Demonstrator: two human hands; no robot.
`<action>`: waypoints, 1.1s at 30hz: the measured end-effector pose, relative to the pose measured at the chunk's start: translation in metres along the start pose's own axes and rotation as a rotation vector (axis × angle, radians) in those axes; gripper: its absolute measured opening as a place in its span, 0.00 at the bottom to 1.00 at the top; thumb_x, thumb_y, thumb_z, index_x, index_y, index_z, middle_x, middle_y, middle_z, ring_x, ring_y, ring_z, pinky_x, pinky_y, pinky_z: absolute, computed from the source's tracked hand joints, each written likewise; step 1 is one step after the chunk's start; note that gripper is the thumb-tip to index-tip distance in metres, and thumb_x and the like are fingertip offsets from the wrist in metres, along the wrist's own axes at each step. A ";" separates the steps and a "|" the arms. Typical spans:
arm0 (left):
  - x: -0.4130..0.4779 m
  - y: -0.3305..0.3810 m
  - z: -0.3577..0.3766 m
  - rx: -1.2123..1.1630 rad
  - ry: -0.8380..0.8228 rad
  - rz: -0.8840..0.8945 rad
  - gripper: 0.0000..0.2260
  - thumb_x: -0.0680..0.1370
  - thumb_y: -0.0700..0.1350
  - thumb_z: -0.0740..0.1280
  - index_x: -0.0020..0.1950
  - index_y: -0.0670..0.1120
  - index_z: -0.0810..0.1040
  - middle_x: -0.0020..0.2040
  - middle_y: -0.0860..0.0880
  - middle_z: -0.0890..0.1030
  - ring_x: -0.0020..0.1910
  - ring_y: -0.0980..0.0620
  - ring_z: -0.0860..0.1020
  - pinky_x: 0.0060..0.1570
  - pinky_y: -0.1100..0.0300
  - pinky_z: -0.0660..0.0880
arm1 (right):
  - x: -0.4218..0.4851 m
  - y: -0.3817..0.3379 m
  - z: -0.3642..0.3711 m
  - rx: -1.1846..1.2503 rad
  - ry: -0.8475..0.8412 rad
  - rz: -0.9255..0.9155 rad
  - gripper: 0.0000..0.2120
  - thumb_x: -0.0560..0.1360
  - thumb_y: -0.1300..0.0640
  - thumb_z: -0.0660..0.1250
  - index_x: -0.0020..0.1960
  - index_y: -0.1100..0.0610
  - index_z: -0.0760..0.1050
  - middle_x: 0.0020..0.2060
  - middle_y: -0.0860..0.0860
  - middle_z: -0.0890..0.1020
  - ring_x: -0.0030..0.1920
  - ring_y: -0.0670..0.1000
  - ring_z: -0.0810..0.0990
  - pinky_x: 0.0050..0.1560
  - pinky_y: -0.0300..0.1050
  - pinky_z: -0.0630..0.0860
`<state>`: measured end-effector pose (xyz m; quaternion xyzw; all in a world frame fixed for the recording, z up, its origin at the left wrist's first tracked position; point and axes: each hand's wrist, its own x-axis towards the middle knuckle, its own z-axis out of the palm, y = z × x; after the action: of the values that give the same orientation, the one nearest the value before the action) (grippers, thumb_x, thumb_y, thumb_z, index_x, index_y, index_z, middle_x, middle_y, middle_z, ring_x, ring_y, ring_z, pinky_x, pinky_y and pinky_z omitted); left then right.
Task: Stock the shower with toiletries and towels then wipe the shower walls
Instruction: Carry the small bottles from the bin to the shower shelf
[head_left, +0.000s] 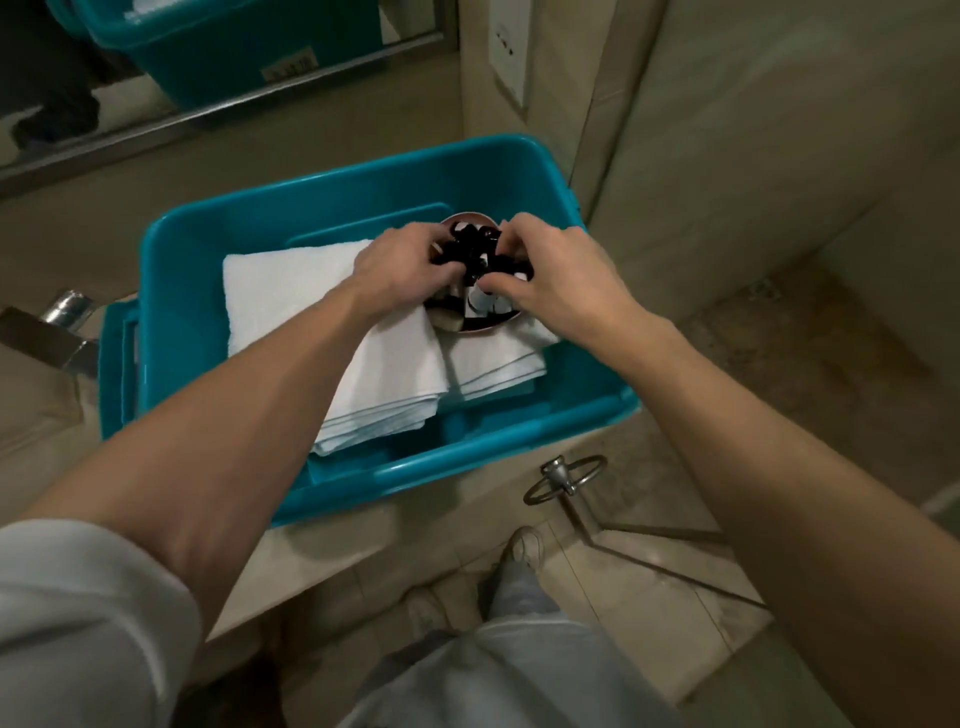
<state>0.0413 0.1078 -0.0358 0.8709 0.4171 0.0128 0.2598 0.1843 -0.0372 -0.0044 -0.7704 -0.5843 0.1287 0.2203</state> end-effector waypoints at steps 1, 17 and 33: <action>-0.007 0.001 -0.002 -0.195 0.021 -0.024 0.13 0.75 0.55 0.70 0.57 0.53 0.81 0.49 0.50 0.85 0.48 0.48 0.82 0.47 0.54 0.79 | -0.005 -0.004 -0.005 0.072 0.004 0.032 0.17 0.73 0.43 0.73 0.53 0.52 0.74 0.46 0.49 0.84 0.49 0.54 0.81 0.52 0.55 0.77; -0.155 0.065 -0.093 -1.001 -0.025 0.133 0.15 0.80 0.54 0.68 0.57 0.45 0.84 0.43 0.49 0.85 0.33 0.56 0.80 0.41 0.60 0.79 | -0.120 -0.096 -0.091 0.973 0.315 0.289 0.11 0.77 0.59 0.72 0.56 0.63 0.77 0.45 0.57 0.86 0.46 0.56 0.87 0.45 0.49 0.85; -0.278 0.247 -0.045 -1.197 -0.446 0.334 0.12 0.77 0.52 0.72 0.54 0.46 0.80 0.51 0.41 0.86 0.47 0.46 0.85 0.46 0.52 0.81 | -0.309 -0.095 -0.214 0.916 0.804 0.213 0.11 0.81 0.67 0.60 0.62 0.62 0.75 0.50 0.58 0.86 0.47 0.56 0.87 0.42 0.51 0.84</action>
<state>0.0268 -0.2038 0.1718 0.6109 0.1333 0.1018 0.7737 0.1144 -0.3522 0.2102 -0.6400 -0.2606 0.0875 0.7175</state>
